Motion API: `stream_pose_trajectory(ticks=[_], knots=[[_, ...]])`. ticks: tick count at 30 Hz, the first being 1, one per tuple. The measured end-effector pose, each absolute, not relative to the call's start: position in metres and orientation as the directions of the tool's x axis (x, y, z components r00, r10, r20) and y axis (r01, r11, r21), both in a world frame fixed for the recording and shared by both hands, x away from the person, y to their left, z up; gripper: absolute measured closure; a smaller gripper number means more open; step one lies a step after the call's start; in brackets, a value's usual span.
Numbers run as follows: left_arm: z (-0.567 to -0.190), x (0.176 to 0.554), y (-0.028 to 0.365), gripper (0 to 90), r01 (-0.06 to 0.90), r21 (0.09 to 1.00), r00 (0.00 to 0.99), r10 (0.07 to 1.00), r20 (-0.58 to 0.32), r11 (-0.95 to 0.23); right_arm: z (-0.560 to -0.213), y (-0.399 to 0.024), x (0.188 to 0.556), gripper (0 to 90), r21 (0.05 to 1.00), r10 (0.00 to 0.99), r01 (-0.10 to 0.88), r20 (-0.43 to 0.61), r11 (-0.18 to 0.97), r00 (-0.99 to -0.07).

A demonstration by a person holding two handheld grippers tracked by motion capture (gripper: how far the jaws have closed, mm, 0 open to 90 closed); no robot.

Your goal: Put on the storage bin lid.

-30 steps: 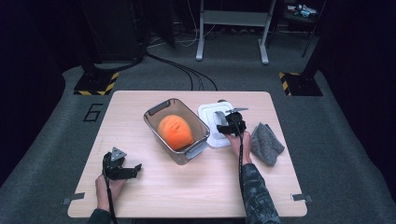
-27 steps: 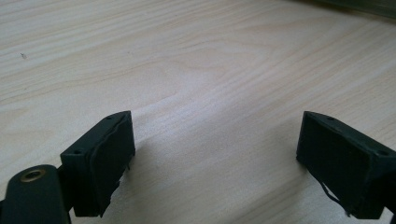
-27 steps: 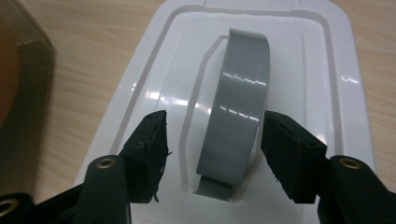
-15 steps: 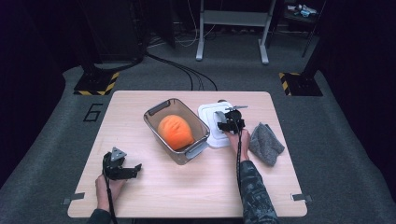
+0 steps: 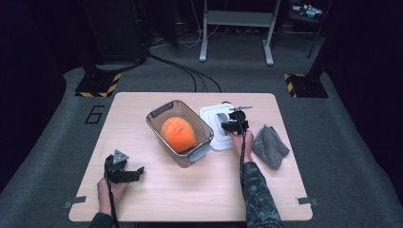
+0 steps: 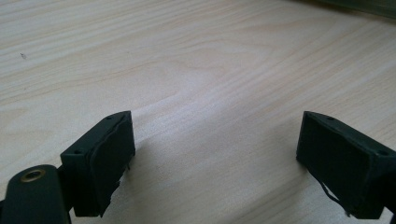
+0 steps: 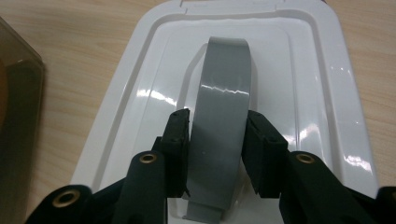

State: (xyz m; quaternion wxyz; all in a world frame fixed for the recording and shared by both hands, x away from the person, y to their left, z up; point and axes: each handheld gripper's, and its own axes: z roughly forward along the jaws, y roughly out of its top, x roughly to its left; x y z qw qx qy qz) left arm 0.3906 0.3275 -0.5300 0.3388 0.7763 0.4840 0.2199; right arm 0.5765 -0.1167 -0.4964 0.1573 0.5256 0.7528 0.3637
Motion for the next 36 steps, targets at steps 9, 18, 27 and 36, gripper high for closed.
stream_pose_trajectory(ticks=[9, 18, 27, 36], knots=[[-0.531, 0.391, 0.327, 11.2, 0.598, 0.743, 0.432, 0.902, 0.015, -0.299, -0.494, -0.115, 0.575, 66.4, 0.725, 0.905, 0.668, 0.152, 0.171, -0.398], [-0.530, 0.391, 0.327, 11.2, 0.600, 0.741, 0.434, 0.901, 0.016, -0.302, -0.487, -0.119, 0.574, 66.6, 0.731, 0.901, 0.666, 0.176, 0.151, -0.397], [-0.531, 0.390, 0.327, 11.2, 0.596, 0.744, 0.432, 0.902, 0.018, -0.300, -0.475, -0.126, 0.569, 66.6, 0.743, 0.896, 0.659, 0.207, 0.117, -0.393], [-0.531, 0.390, 0.327, 11.2, 0.596, 0.745, 0.432, 0.902, 0.018, -0.300, -0.465, -0.129, 0.564, 66.6, 0.761, 0.891, 0.637, 0.195, 0.125, -0.409]])
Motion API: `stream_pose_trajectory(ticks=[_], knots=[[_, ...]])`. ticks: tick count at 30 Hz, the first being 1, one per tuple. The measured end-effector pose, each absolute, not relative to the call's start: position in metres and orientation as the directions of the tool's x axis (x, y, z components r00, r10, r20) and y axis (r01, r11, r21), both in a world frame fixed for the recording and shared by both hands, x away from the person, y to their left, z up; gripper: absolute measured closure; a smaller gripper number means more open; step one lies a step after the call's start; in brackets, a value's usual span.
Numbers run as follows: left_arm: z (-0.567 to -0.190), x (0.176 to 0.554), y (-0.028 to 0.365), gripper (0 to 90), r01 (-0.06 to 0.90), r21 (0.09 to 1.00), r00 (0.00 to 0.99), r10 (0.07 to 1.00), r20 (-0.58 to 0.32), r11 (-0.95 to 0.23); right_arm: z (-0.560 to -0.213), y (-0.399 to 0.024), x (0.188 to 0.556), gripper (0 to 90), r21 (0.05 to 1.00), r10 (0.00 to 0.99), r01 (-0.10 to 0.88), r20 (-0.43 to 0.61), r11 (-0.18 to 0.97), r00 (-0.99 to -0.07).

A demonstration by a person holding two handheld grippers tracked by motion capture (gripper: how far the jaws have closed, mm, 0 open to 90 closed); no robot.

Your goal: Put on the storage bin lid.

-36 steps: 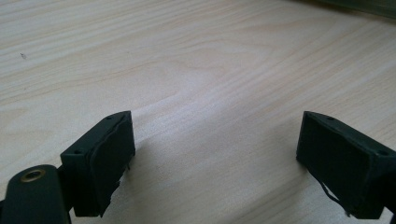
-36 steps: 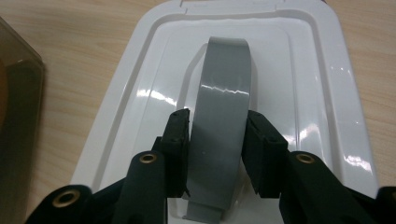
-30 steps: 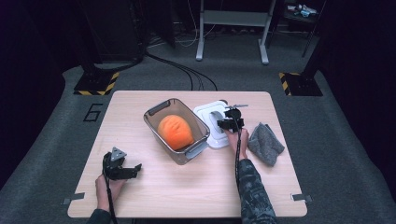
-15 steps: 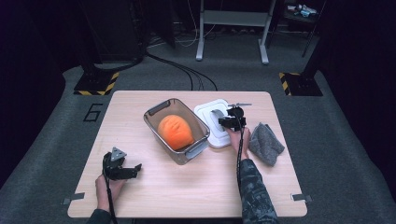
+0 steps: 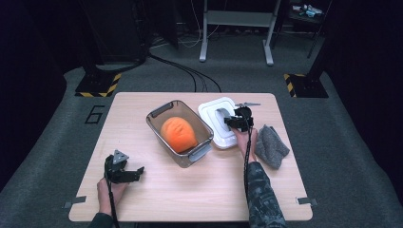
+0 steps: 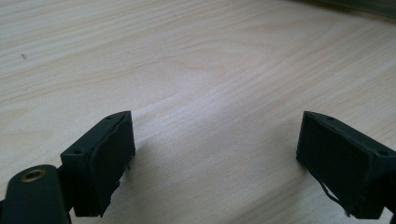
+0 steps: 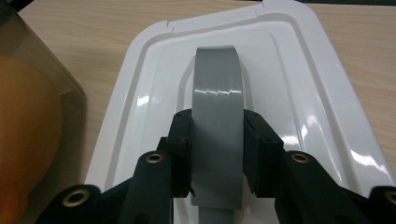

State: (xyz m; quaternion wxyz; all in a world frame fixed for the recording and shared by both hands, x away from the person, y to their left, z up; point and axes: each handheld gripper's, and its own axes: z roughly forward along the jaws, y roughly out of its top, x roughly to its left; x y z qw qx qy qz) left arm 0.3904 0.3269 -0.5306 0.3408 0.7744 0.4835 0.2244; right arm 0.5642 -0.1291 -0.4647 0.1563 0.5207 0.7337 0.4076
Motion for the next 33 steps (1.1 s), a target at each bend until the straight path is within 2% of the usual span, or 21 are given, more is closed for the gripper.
stream_pose_trajectory(ticks=[33], knots=[[-0.531, 0.390, 0.327, 11.2, 0.597, 0.745, 0.430, 0.903, 0.018, -0.299, -0.405, -0.153, 0.551, 66.6, 0.790, 0.899, 0.605, 0.185, 0.105, -0.398]])
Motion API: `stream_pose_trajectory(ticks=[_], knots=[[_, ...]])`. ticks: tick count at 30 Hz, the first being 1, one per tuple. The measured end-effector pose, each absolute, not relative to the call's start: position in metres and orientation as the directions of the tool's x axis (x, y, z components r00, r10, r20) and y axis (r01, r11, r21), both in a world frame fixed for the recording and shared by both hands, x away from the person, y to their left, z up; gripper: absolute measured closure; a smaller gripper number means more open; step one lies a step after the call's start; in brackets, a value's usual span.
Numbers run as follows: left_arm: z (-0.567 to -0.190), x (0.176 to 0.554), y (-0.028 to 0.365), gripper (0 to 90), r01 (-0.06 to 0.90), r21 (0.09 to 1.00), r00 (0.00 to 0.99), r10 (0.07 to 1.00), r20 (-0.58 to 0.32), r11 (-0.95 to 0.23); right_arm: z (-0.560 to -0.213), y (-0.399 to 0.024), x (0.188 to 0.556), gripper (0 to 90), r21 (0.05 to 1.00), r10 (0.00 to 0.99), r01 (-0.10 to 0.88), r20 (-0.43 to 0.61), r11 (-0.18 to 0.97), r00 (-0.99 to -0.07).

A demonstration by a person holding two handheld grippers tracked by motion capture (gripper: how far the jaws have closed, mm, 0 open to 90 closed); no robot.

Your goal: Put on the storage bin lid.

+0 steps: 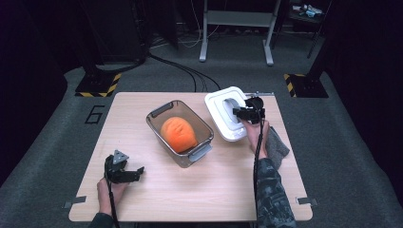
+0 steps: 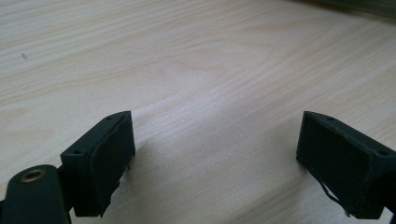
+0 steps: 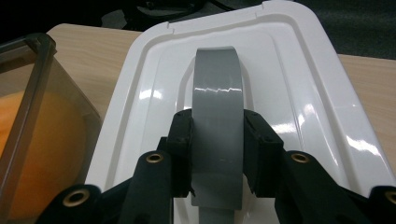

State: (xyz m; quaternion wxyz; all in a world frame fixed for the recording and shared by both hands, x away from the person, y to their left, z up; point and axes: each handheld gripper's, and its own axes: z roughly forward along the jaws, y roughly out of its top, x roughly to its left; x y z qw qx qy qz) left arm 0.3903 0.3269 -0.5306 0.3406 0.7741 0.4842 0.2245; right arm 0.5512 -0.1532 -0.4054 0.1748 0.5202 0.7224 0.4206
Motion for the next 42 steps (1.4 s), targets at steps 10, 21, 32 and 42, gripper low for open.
stream_pose_trajectory(ticks=[10, 21, 32, 42], knots=[[-0.531, 0.390, 0.327, 11.2, 0.597, 0.745, 0.430, 0.903, 0.017, -0.298, -0.382, -0.156, 0.545, 66.6, 0.803, 0.900, 0.584, 0.165, 0.115, -0.405], [-0.531, 0.390, 0.327, 11.2, 0.597, 0.745, 0.429, 0.903, 0.017, -0.298, -0.363, -0.159, 0.538, 66.6, 0.810, 0.893, 0.574, 0.166, 0.118, -0.418], [-0.531, 0.390, 0.327, 11.2, 0.598, 0.745, 0.428, 0.904, 0.016, -0.296, -0.348, -0.149, 0.533, 66.6, 0.815, 0.880, 0.564, 0.164, 0.134, -0.446], [-0.531, 0.390, 0.327, 11.2, 0.598, 0.745, 0.428, 0.903, 0.016, -0.296, -0.337, -0.128, 0.526, 66.6, 0.820, 0.858, 0.550, 0.159, 0.161, -0.488]])
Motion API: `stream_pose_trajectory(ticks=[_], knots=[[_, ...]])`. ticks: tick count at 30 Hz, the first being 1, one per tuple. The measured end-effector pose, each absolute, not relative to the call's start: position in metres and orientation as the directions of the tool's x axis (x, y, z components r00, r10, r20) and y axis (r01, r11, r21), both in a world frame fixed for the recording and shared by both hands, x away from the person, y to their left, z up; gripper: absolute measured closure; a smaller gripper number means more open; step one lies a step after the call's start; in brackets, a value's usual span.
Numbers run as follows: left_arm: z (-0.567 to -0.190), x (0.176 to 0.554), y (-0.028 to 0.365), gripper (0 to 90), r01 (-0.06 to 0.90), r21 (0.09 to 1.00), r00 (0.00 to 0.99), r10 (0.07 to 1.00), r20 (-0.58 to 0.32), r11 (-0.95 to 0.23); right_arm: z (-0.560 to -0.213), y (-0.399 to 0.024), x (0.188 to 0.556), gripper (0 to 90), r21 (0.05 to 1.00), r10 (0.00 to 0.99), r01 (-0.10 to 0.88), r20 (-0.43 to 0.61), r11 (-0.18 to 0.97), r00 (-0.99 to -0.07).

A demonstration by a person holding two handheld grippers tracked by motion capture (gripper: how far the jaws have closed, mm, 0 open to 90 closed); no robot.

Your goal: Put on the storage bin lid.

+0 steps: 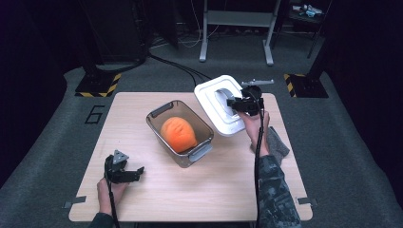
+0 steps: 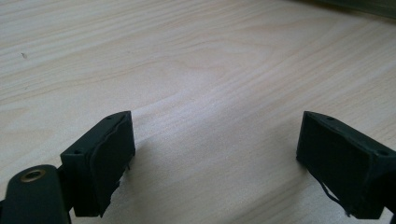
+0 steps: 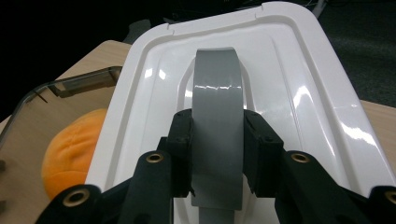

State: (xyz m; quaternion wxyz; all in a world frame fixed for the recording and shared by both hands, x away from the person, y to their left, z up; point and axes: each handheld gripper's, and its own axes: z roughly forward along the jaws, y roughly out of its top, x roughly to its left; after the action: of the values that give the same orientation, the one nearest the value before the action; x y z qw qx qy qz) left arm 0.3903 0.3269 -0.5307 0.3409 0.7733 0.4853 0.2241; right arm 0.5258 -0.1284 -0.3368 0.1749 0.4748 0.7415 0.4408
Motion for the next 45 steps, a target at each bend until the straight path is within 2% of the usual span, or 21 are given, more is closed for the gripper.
stream_pose_trajectory(ticks=[45], knots=[[-0.531, 0.390, 0.327, 11.2, 0.600, 0.743, 0.430, 0.903, 0.014, -0.297, -0.347, -0.047, 0.504, 66.6, 0.804, 0.749, 0.548, 0.213, 0.230, -0.627]])
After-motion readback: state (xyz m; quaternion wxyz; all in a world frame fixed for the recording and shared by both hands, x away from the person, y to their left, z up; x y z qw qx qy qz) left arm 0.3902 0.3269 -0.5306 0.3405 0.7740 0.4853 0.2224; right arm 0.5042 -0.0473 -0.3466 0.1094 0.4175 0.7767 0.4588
